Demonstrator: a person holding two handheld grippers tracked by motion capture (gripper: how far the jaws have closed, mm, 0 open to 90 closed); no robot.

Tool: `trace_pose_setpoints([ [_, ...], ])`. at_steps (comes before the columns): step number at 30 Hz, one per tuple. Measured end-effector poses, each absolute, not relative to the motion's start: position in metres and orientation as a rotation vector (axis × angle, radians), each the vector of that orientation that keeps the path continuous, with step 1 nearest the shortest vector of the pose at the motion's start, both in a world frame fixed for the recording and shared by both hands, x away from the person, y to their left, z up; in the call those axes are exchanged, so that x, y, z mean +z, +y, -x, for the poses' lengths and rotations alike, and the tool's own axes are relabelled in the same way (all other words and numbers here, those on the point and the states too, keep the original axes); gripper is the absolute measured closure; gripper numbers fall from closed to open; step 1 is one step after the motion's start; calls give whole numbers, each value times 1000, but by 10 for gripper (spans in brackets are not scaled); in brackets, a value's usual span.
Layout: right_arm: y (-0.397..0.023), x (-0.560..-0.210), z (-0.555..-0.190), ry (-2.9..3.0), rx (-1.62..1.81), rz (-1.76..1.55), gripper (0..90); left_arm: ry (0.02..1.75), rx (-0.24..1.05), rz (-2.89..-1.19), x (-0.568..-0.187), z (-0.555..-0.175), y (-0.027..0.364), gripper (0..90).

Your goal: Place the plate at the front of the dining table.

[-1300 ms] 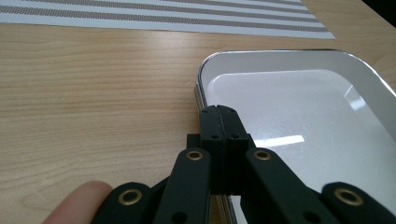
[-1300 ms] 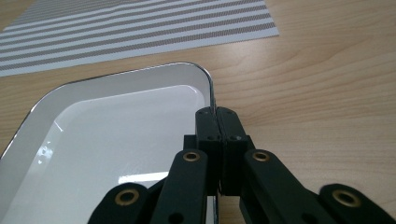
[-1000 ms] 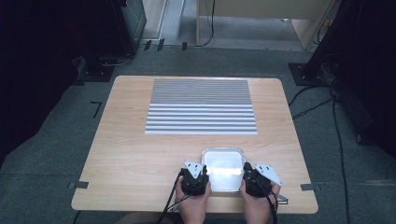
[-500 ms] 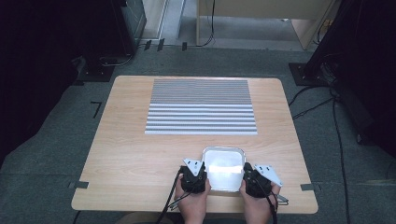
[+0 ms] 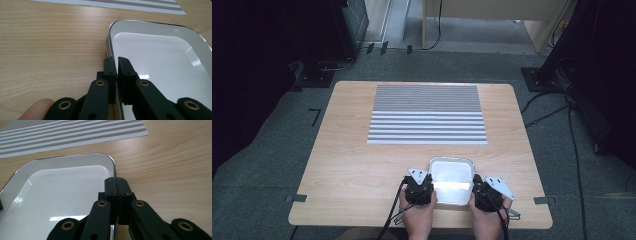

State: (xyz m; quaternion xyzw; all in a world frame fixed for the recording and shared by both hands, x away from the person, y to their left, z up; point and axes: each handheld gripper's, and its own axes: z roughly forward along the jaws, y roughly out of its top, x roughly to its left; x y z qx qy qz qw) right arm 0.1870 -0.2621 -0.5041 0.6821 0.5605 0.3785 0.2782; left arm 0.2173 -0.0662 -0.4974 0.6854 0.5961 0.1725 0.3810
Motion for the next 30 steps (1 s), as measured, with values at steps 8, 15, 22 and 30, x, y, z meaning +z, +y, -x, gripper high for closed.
trace_pose_setpoints([
  [8,-259,-505,-185,1490,1000,-1815,900,1526,458,-1767,-496,-219,-68,869],
  [15,-263,-504,-184,1467,1064,-1838,900,1520,425,-1736,-494,-219,-64,883],
  [22,-270,-504,-184,1440,1137,-1849,900,1510,380,-1717,-495,-221,-60,881],
  [30,-274,-507,-184,1441,1155,-1883,900,1493,421,-1751,-499,-219,-65,862],
])
